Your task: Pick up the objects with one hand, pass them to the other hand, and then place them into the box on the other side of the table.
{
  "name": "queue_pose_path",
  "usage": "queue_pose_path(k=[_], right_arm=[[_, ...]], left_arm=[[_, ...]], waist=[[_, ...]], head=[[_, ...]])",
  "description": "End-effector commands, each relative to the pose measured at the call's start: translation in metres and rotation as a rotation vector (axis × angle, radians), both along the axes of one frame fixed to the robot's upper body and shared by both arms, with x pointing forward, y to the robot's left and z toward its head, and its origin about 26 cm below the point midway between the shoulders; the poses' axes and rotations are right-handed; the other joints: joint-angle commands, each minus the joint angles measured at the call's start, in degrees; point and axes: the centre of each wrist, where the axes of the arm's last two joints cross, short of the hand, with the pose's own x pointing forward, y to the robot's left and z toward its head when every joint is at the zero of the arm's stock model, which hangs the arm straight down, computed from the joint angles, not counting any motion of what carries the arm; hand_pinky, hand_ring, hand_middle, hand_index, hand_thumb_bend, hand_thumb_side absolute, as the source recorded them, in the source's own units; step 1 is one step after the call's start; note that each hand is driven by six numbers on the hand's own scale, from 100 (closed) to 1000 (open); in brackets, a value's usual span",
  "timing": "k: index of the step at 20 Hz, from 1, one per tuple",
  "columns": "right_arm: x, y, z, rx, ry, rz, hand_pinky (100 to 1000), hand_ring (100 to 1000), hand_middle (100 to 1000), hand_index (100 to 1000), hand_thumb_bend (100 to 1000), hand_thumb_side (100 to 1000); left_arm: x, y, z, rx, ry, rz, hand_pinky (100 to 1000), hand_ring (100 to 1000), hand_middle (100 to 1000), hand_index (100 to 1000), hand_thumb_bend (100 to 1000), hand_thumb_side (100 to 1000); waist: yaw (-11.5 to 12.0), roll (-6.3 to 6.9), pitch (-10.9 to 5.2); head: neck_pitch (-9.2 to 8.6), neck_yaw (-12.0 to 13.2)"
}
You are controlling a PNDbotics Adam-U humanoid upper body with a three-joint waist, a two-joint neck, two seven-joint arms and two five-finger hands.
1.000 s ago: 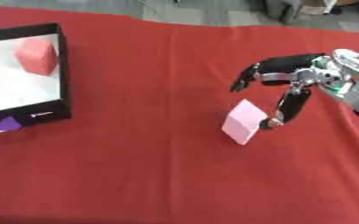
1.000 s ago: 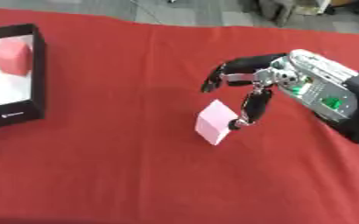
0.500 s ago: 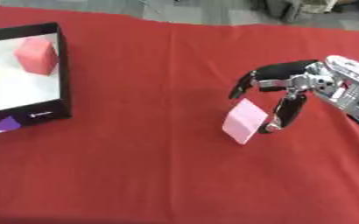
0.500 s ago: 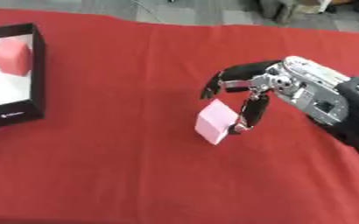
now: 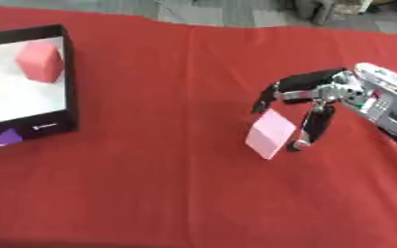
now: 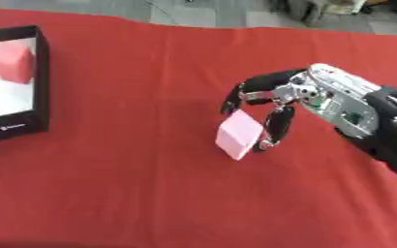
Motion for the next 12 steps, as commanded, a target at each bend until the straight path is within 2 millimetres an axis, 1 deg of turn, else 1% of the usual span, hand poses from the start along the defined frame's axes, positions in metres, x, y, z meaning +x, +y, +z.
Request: queue_pose_path(k=[1, 12], right_arm=[[0.0035, -0.0034, 0.006, -0.019, -0.022, -0.008, 892, 847, 773, 852, 490, 100], [0.01, -0.0101, 0.0, -0.012, -0.037, -0.043, 888, 841, 760, 838, 463, 100]], left_arm=[[-0.0031, -0.0007, 0.009, -0.002, -0.034, -0.007, 800, 540, 717, 694, 100, 787], [-0.0029, -0.0002, 0.0063, -0.005, -0.026, -0.004, 802, 539, 718, 692, 100, 788]], waist=[[0.1, 0.42, -0.77], [0.0, 0.47, -0.58]], head=[[-0.32, -0.2], [-0.3, -0.4]])
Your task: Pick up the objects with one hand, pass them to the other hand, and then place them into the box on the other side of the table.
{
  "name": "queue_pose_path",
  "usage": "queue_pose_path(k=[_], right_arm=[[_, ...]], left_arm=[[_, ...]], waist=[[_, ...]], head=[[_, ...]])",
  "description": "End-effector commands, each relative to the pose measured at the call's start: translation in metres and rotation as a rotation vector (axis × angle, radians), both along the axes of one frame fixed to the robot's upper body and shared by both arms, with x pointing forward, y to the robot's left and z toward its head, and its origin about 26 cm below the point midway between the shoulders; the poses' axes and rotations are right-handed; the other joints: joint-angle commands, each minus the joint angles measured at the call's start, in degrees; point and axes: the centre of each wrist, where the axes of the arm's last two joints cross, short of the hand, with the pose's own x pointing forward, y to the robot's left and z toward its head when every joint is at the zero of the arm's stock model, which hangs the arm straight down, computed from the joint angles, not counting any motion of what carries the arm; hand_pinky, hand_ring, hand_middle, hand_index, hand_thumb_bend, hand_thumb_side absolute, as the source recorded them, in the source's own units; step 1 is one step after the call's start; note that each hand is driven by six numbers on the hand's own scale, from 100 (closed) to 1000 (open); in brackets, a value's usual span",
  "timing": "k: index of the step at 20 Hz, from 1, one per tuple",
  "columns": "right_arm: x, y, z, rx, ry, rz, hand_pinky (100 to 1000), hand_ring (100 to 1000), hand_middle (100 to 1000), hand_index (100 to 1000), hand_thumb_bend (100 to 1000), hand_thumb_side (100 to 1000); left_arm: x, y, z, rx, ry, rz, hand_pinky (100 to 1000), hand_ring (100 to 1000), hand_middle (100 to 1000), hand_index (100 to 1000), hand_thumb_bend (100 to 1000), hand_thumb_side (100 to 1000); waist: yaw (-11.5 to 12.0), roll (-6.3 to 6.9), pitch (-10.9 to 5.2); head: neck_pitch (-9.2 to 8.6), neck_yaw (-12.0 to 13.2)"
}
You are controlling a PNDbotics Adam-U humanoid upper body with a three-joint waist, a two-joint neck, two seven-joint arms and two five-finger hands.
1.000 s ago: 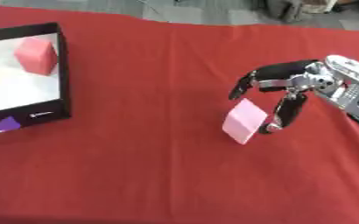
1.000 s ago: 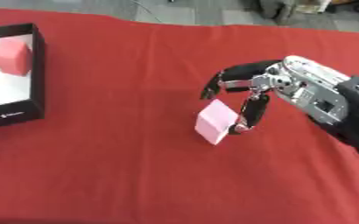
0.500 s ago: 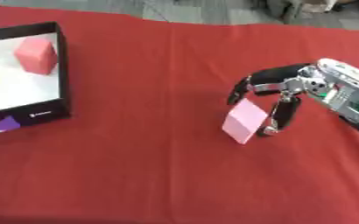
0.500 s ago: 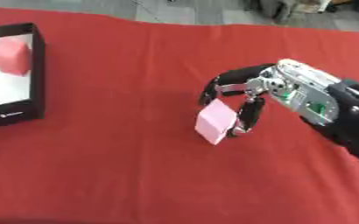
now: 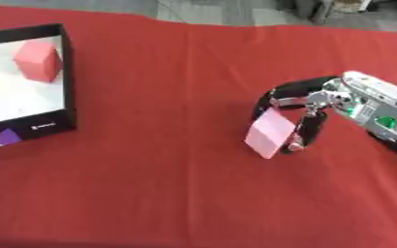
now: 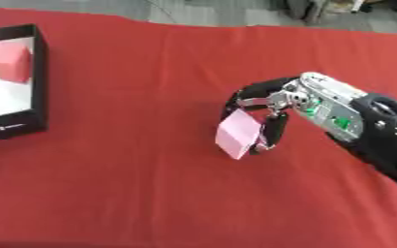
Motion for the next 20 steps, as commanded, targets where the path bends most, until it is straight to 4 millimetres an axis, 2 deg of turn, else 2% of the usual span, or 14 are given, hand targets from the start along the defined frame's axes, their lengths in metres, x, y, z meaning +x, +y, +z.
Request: queue_pose_path(k=[1, 15, 20], right_arm=[[0.0015, -0.005, 0.0113, -0.008, -0.036, -0.013, 887, 840, 759, 837, 462, 100], [0.0019, -0.0061, 0.0086, 0.016, -0.026, -0.022, 880, 821, 686, 763, 435, 100], [0.0022, -0.0072, 0.0078, 0.051, -0.034, -0.038, 865, 795, 615, 697, 317, 100]], left_arm=[[-0.0028, 0.0011, 0.0075, 0.002, -0.029, -0.001, 802, 539, 718, 692, 100, 788], [-0.0028, 0.0004, 0.0064, -0.003, -0.025, -0.003, 803, 539, 719, 690, 100, 786], [-0.0027, 0.0008, 0.006, -0.003, -0.024, 0.0, 804, 539, 719, 690, 100, 786]], waist=[[0.0, 0.41, -0.79], [-0.1, 0.45, -0.66], [-0.1, 0.44, -0.68]], head=[[-0.3, -0.2], [-0.21, -0.4], [-0.31, -0.3]])
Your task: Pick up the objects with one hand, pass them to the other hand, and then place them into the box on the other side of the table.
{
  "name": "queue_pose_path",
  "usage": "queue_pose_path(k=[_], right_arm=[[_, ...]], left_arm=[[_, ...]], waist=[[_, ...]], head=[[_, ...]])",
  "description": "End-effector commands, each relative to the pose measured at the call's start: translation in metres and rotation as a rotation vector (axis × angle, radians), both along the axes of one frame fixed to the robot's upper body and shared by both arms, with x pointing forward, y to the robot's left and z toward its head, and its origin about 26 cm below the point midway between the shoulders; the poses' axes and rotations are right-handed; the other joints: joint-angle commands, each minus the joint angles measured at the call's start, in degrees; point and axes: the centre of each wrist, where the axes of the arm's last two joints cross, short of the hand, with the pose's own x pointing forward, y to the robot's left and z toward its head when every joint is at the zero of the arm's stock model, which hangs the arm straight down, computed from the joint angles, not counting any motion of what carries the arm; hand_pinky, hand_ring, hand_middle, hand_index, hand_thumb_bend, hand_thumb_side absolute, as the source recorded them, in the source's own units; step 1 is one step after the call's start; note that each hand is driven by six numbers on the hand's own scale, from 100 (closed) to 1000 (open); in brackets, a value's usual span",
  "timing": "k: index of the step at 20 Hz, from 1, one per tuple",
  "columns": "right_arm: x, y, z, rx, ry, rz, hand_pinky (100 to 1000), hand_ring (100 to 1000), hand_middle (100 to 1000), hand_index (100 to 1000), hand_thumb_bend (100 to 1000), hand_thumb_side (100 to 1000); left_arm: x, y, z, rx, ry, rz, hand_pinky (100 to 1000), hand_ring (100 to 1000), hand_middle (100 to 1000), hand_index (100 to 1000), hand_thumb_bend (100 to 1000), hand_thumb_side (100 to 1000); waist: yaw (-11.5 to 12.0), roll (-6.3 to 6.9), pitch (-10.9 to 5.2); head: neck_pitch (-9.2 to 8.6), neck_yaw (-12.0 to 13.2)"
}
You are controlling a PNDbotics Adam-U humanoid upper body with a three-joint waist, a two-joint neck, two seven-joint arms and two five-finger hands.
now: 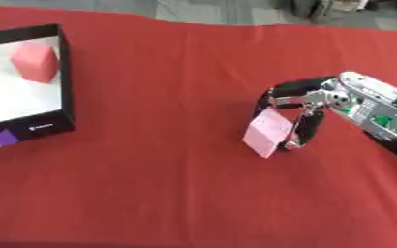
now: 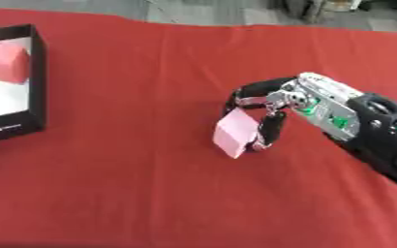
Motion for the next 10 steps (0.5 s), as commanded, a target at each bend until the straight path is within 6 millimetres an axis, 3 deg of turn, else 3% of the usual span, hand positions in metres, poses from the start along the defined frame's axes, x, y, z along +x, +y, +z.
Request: queue_pose_path(k=[1, 10], right_arm=[[0.0004, -0.0063, 0.0101, 0.019, -0.032, -0.023, 864, 792, 609, 691, 310, 100], [-0.0028, -0.0023, 0.0182, 0.095, -0.077, -0.041, 828, 721, 532, 623, 193, 100]], left_arm=[[-0.0025, 0.002, 0.0079, 0.006, -0.03, 0.004, 804, 539, 719, 690, 100, 786], [-0.0027, 0.0027, 0.0078, 0.005, -0.03, 0.005, 805, 538, 719, 689, 100, 784]], waist=[[0.0, 0.27, -0.88], [-0.2, 0.39, -1.08]], head=[[-0.33, -0.1], [-0.42, 0.2]])
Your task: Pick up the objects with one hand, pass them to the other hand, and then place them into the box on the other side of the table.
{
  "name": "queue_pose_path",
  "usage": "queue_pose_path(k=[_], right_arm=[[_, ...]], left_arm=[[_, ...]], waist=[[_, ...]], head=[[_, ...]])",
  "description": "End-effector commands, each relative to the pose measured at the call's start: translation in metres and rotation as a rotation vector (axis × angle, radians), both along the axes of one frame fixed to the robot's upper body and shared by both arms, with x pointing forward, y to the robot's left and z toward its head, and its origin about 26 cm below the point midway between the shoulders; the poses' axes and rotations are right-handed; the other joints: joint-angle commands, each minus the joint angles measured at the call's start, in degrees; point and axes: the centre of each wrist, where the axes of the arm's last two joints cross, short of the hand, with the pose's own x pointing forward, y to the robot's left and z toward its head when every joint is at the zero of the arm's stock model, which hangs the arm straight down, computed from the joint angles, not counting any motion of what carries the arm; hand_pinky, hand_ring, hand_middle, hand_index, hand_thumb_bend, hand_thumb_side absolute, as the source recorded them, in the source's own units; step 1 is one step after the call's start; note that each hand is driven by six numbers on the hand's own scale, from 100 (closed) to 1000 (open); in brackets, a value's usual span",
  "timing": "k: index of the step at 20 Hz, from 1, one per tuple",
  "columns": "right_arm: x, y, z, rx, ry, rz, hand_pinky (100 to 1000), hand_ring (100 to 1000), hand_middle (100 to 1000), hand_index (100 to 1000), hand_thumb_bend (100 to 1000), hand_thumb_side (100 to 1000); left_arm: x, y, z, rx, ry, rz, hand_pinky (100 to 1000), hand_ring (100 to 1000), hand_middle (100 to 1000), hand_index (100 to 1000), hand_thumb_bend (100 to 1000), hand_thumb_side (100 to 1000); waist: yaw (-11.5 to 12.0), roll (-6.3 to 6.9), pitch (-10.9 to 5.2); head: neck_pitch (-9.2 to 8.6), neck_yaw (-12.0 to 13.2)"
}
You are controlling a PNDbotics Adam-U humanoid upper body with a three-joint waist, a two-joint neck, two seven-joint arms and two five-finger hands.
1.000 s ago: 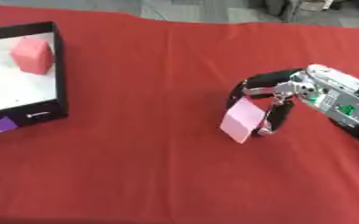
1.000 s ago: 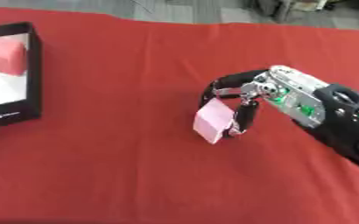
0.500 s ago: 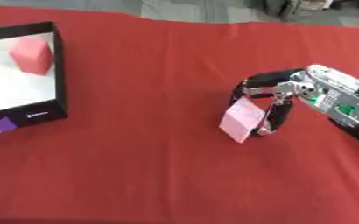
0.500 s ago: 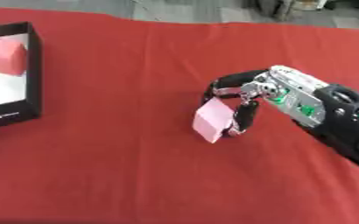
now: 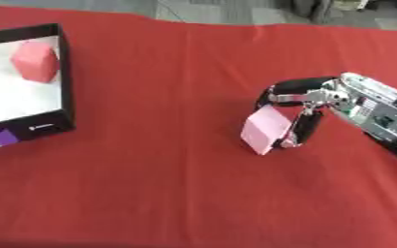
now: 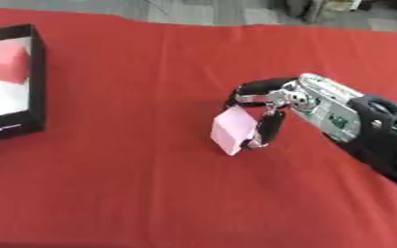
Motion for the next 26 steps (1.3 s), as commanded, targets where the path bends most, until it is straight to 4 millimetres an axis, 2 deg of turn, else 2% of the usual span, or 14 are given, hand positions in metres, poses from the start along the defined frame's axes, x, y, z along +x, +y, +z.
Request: queue_pose_path(k=[1, 4, 12, 18, 26], right_arm=[[-0.004, 0.0, 0.02, 0.043, -0.069, -0.018, 824, 709, 526, 619, 171, 100], [-0.01, 0.008, 0.033, 0.129, -0.132, -0.038, 810, 672, 506, 606, 106, 100], [-0.028, 0.024, 0.056, 0.408, -0.228, -0.172, 784, 591, 462, 579, 100, 100], [-0.033, 0.048, 0.057, 0.595, -0.27, -0.262, 773, 557, 446, 573, 100, 100], [-0.034, 0.081, 0.044, 0.758, -0.272, -0.29, 769, 537, 432, 568, 100, 100]], left_arm=[[-0.003, 0.002, 0.009, 0.005, -0.033, 0.004, 805, 538, 719, 689, 100, 783], [-0.003, 0.003, 0.008, 0.004, -0.032, 0.006, 806, 538, 719, 687, 100, 783], [-0.003, 0.004, 0.01, 0.006, -0.038, 0.009, 806, 539, 720, 687, 100, 779], [-0.004, 0.003, 0.015, 0.023, -0.051, -0.001, 807, 542, 722, 688, 100, 775], [-0.005, 0.001, 0.025, 0.056, -0.073, -0.018, 806, 544, 721, 688, 100, 767]], waist=[[-0.2, 0.39, -1.08], [-0.3, 0.51, -1.08], [-0.8, 0.78, -1.32], [-1.1, 1.13, -1.53], [-1.2, 1.53, -1.66]], head=[[-0.41, 0.2], [-0.43, 0.2], [-0.6, 0.5], [-0.59, 0.7], [-0.43, 0.9]])
